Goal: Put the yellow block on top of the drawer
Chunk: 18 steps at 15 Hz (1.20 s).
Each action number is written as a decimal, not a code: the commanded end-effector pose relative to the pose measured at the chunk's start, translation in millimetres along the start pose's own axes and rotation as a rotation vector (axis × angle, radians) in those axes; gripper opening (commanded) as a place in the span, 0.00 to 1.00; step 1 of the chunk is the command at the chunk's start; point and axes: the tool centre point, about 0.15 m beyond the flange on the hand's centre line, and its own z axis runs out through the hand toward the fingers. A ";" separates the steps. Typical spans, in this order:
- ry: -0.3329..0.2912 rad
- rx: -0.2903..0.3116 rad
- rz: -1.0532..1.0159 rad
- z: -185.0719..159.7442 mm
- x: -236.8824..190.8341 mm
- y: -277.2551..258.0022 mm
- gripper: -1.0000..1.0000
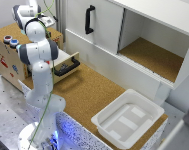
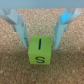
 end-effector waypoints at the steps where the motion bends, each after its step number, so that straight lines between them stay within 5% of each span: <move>1: 0.007 -0.053 0.026 -48.7 2.8 -2.0 1.00; 6: 0.031 -0.075 0.109 -76.2 -28.4 -9.9 1.00; 13: -0.044 -0.109 0.363 -41.2 -96.3 -37.5 1.00; 18: -0.044 -0.119 0.527 -3.6 -137.9 -54.9 1.00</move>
